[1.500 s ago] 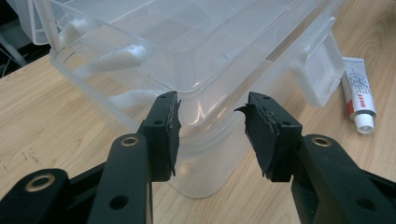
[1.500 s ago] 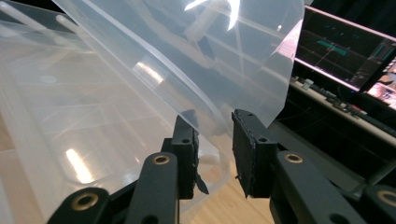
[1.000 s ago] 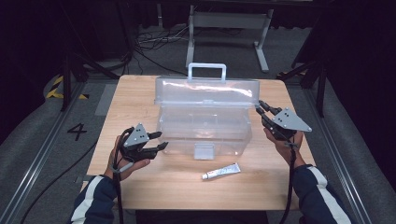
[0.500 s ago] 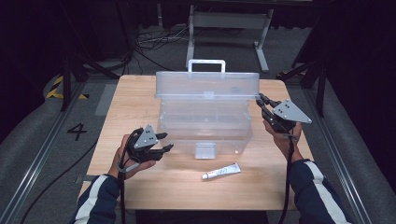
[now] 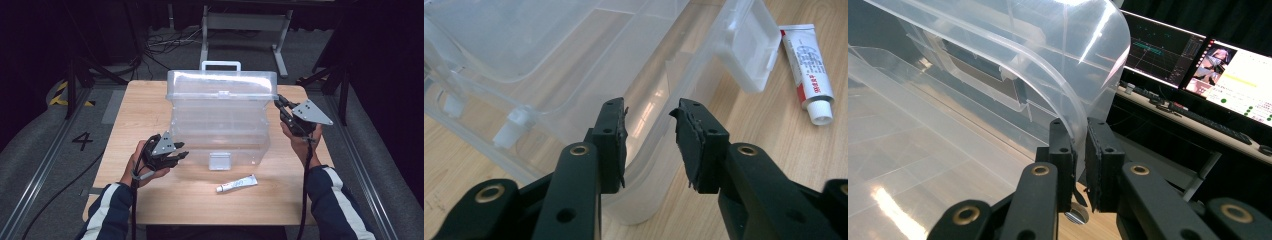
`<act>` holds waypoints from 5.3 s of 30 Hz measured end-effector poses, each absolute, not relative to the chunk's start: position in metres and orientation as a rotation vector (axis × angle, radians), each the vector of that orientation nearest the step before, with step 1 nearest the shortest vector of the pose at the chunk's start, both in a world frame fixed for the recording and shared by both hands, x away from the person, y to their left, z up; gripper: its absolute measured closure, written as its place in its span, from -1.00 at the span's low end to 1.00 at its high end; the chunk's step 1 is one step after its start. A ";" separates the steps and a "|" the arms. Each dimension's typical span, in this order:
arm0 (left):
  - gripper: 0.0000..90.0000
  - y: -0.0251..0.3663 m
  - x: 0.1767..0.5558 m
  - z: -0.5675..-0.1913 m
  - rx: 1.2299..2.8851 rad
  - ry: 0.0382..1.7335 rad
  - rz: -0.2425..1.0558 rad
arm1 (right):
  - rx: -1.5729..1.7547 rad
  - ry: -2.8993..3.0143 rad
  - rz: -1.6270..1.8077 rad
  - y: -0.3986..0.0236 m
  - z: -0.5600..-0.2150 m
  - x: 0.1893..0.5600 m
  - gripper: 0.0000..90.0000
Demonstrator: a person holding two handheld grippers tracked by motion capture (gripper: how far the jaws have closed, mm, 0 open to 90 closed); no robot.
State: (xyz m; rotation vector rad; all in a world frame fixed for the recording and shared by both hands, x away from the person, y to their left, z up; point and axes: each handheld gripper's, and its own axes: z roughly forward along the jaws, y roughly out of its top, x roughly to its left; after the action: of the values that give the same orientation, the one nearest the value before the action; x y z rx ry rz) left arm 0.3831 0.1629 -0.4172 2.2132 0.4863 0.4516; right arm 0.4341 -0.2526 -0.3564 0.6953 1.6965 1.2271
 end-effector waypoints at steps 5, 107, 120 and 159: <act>0.45 0.159 0.387 -0.418 2.230 0.459 0.415 | 0.698 1.703 1.221 -0.252 -0.354 0.435 0.85; 0.68 0.148 0.412 -0.417 2.444 0.282 0.353 | 1.032 1.810 1.204 -0.240 -0.303 0.543 0.90; 0.67 0.149 0.411 -0.418 2.433 0.292 0.353 | 1.082 1.840 1.197 -0.240 -0.302 0.568 0.89; 0.66 0.149 0.410 -0.419 2.406 0.320 0.351 | 1.180 1.942 1.086 -0.234 -0.315 0.634 0.85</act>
State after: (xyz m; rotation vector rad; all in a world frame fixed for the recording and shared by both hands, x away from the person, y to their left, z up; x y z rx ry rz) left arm 0.4096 0.1495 -0.4192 2.4063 0.3204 0.3511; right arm 0.6344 -0.2342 -0.3147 1.1796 1.9425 1.0861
